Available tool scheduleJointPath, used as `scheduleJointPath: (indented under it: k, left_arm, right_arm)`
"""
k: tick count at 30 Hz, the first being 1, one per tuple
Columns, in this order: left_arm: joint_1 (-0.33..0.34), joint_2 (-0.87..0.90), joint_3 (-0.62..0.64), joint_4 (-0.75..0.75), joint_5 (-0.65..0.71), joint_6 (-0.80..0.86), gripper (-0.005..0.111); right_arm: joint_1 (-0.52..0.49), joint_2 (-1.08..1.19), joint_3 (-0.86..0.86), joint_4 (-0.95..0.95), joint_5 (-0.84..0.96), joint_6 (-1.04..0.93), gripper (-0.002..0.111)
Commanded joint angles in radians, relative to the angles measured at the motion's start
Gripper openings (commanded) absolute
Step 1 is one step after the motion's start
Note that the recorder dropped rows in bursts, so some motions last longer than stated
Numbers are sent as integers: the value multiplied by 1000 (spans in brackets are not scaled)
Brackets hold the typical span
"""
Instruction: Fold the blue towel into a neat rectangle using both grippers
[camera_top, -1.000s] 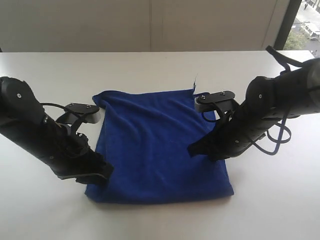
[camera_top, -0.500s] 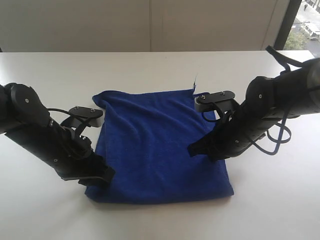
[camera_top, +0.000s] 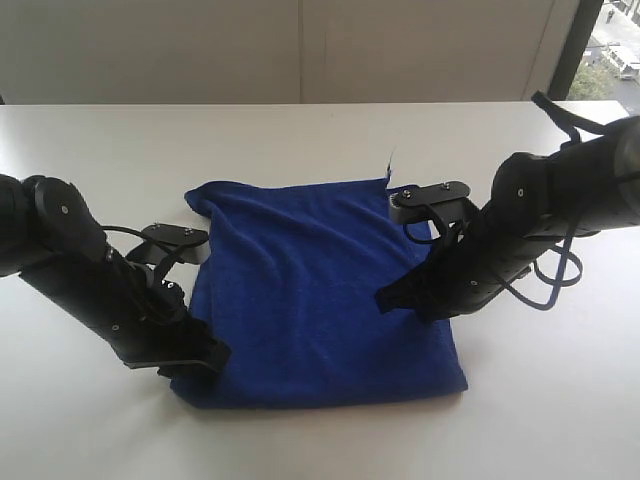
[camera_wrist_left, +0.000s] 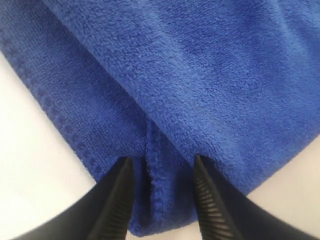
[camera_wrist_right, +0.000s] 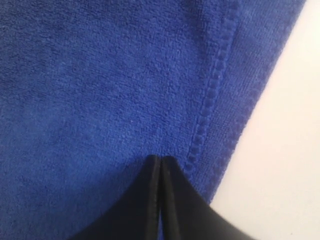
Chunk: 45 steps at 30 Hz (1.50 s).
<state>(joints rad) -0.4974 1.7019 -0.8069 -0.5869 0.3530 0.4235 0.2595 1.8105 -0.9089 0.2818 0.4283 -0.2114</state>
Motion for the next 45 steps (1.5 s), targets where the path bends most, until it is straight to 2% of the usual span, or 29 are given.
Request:
scheduleJointPath:
  k: [1, 11, 20, 35, 41, 45]
  left_arm:
    - [-5, 6, 8, -7, 30, 3, 43]
    - [-5, 6, 8, 12, 44, 3, 0]
    - [-4, -47, 8, 27, 80, -16, 0]
    - [-4, -61, 8, 239, 117, -321, 0]
    - [-4, -61, 8, 241, 117, -323, 0]
    - [-4, -61, 8, 236, 119, -323, 0]
  right_arm:
    - [0, 0, 3, 2, -6, -14, 0]
    - [0, 0, 3, -5, -6, -13, 0]
    - [0, 0, 3, -5, -6, -13, 0]
    - [0, 0, 3, -5, -2, -13, 0]
    - [0, -5, 1, -5, -8, 18, 0]
    - [-4, -38, -29, -5, -13, 108, 1]
